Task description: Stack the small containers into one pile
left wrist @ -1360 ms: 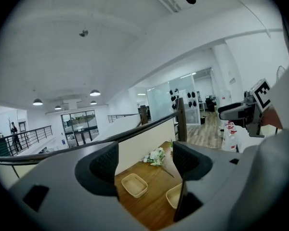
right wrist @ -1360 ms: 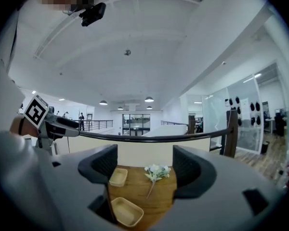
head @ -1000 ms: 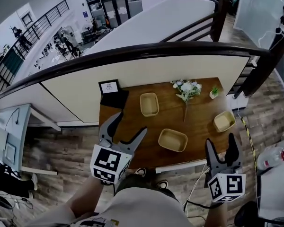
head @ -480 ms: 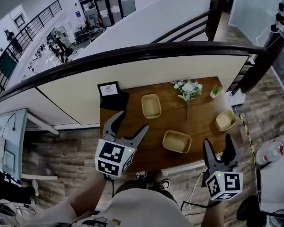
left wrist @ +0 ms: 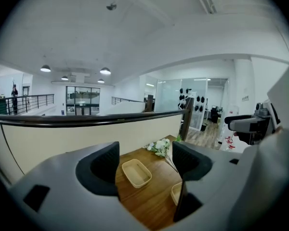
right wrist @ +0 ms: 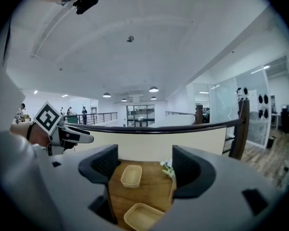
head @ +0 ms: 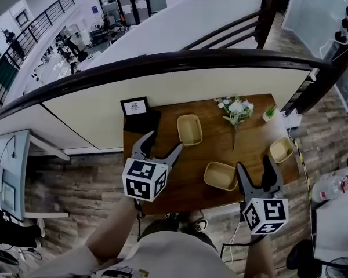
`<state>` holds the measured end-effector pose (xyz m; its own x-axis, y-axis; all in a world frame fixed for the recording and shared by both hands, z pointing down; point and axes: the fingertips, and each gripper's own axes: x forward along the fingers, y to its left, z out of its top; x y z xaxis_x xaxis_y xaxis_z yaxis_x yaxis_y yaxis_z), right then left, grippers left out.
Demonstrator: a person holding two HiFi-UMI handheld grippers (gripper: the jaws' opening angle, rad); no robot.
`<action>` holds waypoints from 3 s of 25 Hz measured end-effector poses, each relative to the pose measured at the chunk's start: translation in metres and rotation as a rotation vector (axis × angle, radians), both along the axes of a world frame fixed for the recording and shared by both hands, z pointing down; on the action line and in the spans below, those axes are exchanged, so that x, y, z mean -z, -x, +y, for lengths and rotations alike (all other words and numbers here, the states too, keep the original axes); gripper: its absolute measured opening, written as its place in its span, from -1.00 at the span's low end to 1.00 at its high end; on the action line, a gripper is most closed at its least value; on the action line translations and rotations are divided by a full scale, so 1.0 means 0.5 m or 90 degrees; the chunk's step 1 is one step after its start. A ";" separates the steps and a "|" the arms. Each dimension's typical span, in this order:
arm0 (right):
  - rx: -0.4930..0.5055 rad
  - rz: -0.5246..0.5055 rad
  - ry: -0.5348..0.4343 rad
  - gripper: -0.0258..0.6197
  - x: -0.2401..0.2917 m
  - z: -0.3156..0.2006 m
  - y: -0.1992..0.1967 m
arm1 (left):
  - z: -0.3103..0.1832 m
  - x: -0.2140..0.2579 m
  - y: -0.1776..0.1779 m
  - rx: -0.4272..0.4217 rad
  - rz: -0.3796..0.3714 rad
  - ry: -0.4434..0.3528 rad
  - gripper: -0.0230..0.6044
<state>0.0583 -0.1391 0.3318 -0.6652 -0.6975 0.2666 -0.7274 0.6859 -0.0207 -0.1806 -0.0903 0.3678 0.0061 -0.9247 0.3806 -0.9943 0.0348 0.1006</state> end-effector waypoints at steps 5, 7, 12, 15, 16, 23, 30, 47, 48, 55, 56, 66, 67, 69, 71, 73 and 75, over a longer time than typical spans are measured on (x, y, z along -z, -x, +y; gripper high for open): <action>0.015 0.018 0.031 0.18 -0.058 -0.050 0.059 | -0.043 -0.073 0.031 0.009 0.022 0.036 0.19; 0.020 0.024 0.049 0.18 -0.088 -0.074 0.085 | -0.061 -0.108 0.042 0.011 0.037 0.055 0.19; 0.037 0.030 0.108 0.13 -0.182 -0.139 0.162 | -0.106 -0.202 0.070 0.020 0.084 0.104 0.15; 0.043 0.037 0.146 0.09 -0.252 -0.181 0.210 | -0.135 -0.262 0.089 0.027 0.107 0.130 0.02; 0.045 0.041 0.159 0.08 -0.276 -0.195 0.226 | -0.145 -0.283 0.096 0.031 0.114 0.138 0.00; 0.065 0.085 0.238 -0.02 -0.448 -0.269 0.320 | -0.210 -0.412 0.132 0.049 0.170 0.186 -0.04; 0.087 0.144 0.292 -0.08 -0.606 -0.302 0.389 | -0.255 -0.539 0.155 0.056 0.194 0.239 -0.04; 0.114 0.271 0.297 -0.75 -0.723 -0.296 0.410 | -0.289 -0.655 0.121 0.058 0.283 0.274 -0.72; 0.111 0.265 0.296 -0.75 -0.717 -0.294 0.409 | -0.288 -0.645 0.121 0.056 0.285 0.268 -0.73; 0.067 0.171 0.309 -0.76 -0.602 -0.276 0.362 | -0.282 -0.526 0.087 0.007 0.270 0.220 -0.77; 0.053 0.152 0.310 -0.77 -0.574 -0.272 0.352 | -0.283 -0.502 0.079 -0.004 0.262 0.211 -0.77; -0.032 -0.002 0.294 -0.85 -0.316 -0.200 0.236 | -0.255 -0.276 -0.018 -0.094 0.192 0.141 -0.81; -0.035 -0.011 0.290 -0.85 -0.295 -0.191 0.222 | -0.248 -0.257 -0.031 -0.103 0.190 0.135 -0.81; -0.043 -0.023 0.282 -0.85 -0.259 -0.173 0.193 | -0.236 -0.222 -0.058 -0.126 0.188 0.123 -0.80; -0.046 -0.031 0.274 -0.85 -0.230 -0.153 0.166 | -0.226 -0.191 -0.083 -0.148 0.182 0.113 -0.80; -0.046 -0.024 0.255 -0.85 -0.207 -0.128 0.145 | -0.210 -0.168 -0.105 -0.164 0.170 0.108 -0.80; -0.047 -0.003 0.230 -0.84 -0.190 -0.106 0.127 | -0.197 -0.154 -0.126 -0.178 0.157 0.107 -0.80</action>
